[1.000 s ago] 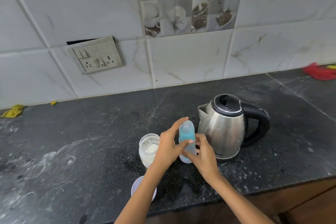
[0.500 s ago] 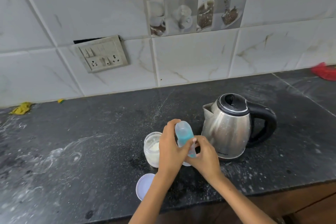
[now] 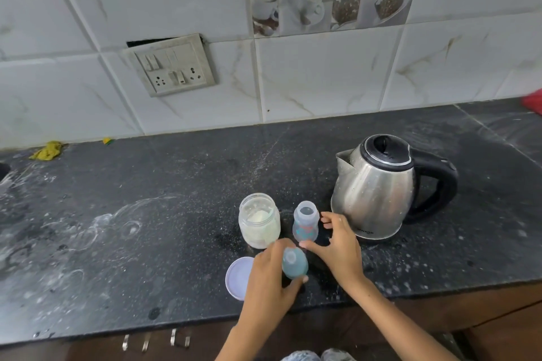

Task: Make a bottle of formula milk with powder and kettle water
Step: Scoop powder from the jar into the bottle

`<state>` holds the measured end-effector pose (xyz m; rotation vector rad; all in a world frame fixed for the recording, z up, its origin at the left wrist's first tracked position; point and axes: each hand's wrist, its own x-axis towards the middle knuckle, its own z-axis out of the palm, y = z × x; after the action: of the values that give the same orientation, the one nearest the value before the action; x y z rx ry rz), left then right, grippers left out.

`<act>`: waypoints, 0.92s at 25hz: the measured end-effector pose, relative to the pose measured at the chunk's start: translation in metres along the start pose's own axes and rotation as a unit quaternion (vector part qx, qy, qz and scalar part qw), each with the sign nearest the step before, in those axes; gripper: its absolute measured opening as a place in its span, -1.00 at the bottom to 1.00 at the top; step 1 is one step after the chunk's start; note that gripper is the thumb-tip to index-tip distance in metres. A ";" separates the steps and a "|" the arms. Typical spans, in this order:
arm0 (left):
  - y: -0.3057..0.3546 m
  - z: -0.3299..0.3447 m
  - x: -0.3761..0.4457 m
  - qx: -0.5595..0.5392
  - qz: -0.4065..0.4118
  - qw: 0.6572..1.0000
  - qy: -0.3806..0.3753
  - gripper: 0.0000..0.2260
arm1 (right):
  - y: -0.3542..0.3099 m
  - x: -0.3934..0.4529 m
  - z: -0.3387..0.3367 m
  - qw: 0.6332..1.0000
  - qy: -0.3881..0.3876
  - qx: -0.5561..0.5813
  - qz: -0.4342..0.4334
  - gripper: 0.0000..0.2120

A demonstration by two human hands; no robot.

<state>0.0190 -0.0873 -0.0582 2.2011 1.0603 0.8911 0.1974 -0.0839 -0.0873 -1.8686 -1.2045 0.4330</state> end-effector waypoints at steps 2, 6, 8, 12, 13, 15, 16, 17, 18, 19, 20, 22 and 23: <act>-0.008 0.012 -0.009 0.047 0.000 0.998 -0.042 -0.58 | 0.010 -0.011 -0.011 0.999 0.023 -0.022 -0.022 -0.42; -0.019 0.025 -0.013 0.106 -0.021 0.990 -0.085 -0.56 | 0.013 -0.025 -0.025 0.998 0.030 -0.022 -0.052 -0.79; -0.022 0.026 -0.015 0.098 -0.031 0.991 -0.088 -0.49 | 0.004 -0.026 -0.028 0.999 0.022 -0.010 -0.047 -0.87; -0.022 0.017 -0.016 0.074 -0.057 0.995 -0.022 -0.46 | -0.021 -0.025 -0.030 0.996 0.011 -0.001 -0.094 -0.92; -0.023 0.012 -0.016 0.062 -0.070 0.996 0.014 -0.48 | -0.028 -0.023 -0.030 0.994 0.004 -0.001 -0.110 -0.92; -0.024 0.003 -0.016 0.043 -0.085 0.993 0.070 -0.45 | -0.043 -0.014 -0.029 0.991 -0.005 -0.003 -0.136 -0.92; -0.025 -0.001 -0.017 0.038 -0.089 0.992 0.083 -0.42 | -0.050 -0.009 -0.028 0.990 -0.006 -0.001 -0.144 -0.93; -0.025 -0.003 -0.017 0.032 -0.093 0.991 0.093 -0.40 | -0.056 -0.003 -0.027 0.989 -0.006 0.002 -0.151 -0.93; -0.025 -0.005 -0.016 0.021 -0.103 0.988 0.110 -0.39 | -0.062 0.004 -0.025 0.988 -0.007 0.005 -0.157 -0.94; -0.025 -0.007 -0.014 0.004 -0.122 0.983 0.134 -0.39 | -0.067 0.009 -0.024 0.987 -0.008 0.007 -0.162 -0.94; -0.027 -0.009 -0.010 -0.013 -0.145 0.976 0.163 -0.37 | -0.071 0.013 -0.022 0.986 -0.010 0.008 -0.168 -0.94; -0.033 -0.013 0.002 -0.032 -0.191 0.961 0.199 -0.24 | -0.075 0.020 -0.019 0.984 -0.019 0.006 -0.178 -0.93; -0.037 -0.015 0.010 -0.033 -0.211 0.956 0.199 -0.15 | -0.078 0.023 -0.017 0.983 -0.025 0.001 -0.182 -0.93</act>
<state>-0.0046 -0.0558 -0.0711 1.6744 1.5870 1.1700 0.1753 -0.0580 -0.0118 -1.5953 -1.5407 0.2777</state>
